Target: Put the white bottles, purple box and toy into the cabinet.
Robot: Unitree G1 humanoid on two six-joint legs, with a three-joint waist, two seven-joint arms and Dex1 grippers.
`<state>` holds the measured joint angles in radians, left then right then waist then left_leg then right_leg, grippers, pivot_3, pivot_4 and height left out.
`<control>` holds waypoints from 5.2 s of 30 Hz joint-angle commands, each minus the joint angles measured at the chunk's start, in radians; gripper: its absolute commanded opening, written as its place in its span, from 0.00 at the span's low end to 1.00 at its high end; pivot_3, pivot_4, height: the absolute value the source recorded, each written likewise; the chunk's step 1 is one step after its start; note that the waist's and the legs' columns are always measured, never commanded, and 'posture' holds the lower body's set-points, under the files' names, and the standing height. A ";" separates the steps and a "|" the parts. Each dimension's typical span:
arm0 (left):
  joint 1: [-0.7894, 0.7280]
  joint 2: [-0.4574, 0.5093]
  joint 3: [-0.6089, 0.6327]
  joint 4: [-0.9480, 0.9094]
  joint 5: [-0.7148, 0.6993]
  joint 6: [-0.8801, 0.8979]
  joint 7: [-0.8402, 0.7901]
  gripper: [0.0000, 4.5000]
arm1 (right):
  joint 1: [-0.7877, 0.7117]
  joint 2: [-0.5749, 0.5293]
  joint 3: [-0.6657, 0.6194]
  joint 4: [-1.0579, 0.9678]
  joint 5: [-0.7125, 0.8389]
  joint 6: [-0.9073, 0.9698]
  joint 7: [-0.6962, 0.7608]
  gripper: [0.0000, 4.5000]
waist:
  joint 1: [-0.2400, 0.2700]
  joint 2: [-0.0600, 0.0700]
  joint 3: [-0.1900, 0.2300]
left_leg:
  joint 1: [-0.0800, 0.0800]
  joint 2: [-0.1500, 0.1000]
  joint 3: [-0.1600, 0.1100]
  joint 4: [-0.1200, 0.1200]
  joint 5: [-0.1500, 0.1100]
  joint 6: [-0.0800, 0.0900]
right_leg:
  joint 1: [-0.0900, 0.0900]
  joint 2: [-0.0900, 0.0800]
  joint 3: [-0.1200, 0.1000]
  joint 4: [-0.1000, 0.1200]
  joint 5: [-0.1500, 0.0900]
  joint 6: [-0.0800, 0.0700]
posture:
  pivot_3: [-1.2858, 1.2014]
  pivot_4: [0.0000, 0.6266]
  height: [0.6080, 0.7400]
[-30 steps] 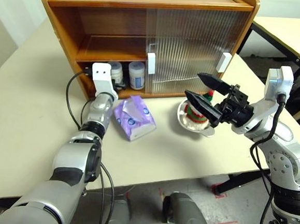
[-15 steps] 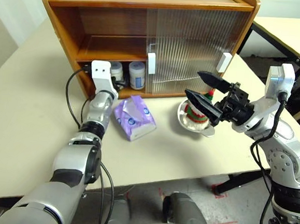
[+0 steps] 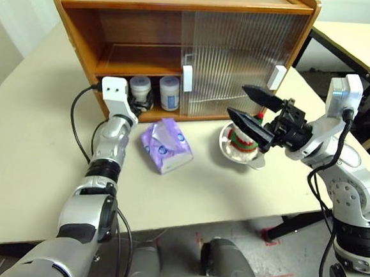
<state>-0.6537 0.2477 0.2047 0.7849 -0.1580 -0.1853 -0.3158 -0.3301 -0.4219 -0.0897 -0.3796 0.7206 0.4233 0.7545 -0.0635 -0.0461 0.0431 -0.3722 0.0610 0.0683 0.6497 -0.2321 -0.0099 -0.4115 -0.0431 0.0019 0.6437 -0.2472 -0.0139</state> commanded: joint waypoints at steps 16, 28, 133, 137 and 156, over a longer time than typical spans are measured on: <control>0.070 0.205 -0.022 -0.162 -0.131 0.187 -0.463 0.99 | -0.019 0.001 0.006 0.044 -0.018 -0.026 0.021 1.00 | 0.003 0.000 0.000 | 0.001 0.001 0.000 0.000 0.002 0.003 | 0.000 0.001 0.001 0.001 0.000 -0.001 | 0.50 0.00 1.00; 0.129 0.312 -0.063 -0.191 -0.242 0.308 -0.931 0.99 | -0.020 -0.002 0.002 0.041 -0.020 -0.020 0.026 1.00 | -0.004 0.001 0.000 | 0.002 0.002 0.000 0.000 0.002 0.003 | 0.000 0.003 0.002 0.001 0.000 -0.002 | 0.50 0.00 1.00; -0.147 0.035 0.054 -0.546 -0.029 0.687 0.389 0.00 | 0.006 0.045 0.017 0.045 -0.052 -0.061 0.016 1.00 | 0.024 0.002 -0.002 | 0.003 0.002 -0.002 0.001 0.000 -0.002 | -0.001 0.007 0.005 0.003 0.000 -0.003 | 0.50 0.00 1.00; -0.170 0.029 0.042 -0.494 -0.019 0.661 0.387 0.06 | 0.012 0.042 0.015 0.039 -0.050 -0.061 0.013 1.00 | 0.024 0.002 -0.002 | 0.002 0.002 -0.002 0.000 0.000 -0.002 | -0.001 0.007 0.005 0.002 0.000 -0.003 | 0.49 0.00 1.00; -0.087 0.021 0.020 -0.678 -0.086 0.697 0.269 0.99 | -0.011 0.039 0.020 0.078 -0.051 -0.067 0.037 1.00 | 0.021 0.002 -0.002 | 0.002 0.002 -0.002 -0.001 0.000 -0.003 | -0.001 0.008 0.006 0.001 0.001 -0.003 | 0.51 0.00 1.00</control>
<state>-0.7543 0.2647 0.2199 0.1494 -0.2338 0.4841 -0.0406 -0.3323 -0.3769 -0.0743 -0.3096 0.6764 0.3698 0.7814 -0.0421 -0.0440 0.0415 -0.3700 0.0635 0.0658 0.6486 -0.2320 -0.0126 -0.4123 -0.0355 0.0074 0.6443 -0.2465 -0.0166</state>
